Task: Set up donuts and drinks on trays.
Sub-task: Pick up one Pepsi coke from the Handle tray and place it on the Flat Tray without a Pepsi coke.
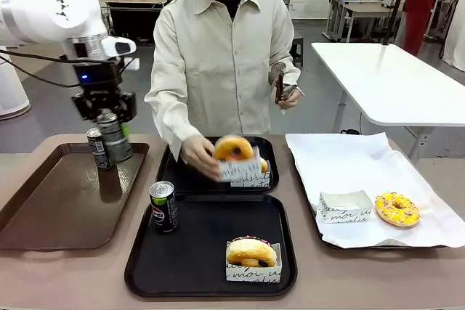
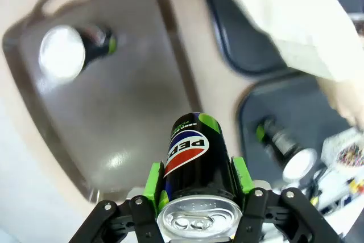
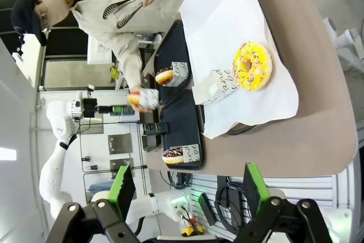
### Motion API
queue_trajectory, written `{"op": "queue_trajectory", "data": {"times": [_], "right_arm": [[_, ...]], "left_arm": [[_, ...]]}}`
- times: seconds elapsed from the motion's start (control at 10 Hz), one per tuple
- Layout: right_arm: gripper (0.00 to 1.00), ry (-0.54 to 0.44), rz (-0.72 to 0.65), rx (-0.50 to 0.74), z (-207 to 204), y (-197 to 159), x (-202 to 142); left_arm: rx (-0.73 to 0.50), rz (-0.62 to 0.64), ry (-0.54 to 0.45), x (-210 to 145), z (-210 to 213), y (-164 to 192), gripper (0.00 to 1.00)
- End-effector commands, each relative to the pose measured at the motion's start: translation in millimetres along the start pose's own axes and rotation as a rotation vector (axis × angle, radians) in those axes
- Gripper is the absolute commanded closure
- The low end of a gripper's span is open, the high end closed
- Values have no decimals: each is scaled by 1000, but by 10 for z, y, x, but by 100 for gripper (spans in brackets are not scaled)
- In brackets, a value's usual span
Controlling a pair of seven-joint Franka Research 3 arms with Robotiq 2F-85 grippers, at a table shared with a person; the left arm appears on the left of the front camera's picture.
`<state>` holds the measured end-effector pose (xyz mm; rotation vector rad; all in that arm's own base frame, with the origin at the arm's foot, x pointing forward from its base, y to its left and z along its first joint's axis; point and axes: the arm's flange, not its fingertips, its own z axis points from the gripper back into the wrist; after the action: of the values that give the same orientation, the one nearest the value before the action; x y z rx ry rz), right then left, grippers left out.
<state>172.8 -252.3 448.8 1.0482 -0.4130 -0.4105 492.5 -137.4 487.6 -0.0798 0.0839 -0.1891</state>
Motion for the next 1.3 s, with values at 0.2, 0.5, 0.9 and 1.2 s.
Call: {"op": "queue_trajectory", "data": {"times": [0.2, 0.5, 0.9, 1.2], "right_arm": [[0, -1, 13, 19, 13, -1, 3], [0, -1, 13, 19, 13, -1, 3], [0, -1, 13, 19, 13, -1, 3], [0, -1, 13, 19, 13, -1, 3]], "left_arm": [[55, -147, 140, -1206, -117, 726, 41], [25, -104, 87, -1293, -92, 839, 41], [33, -110, 143, -1332, -141, 851, 41], [33, -110, 143, -1332, -141, 851, 41]]}}
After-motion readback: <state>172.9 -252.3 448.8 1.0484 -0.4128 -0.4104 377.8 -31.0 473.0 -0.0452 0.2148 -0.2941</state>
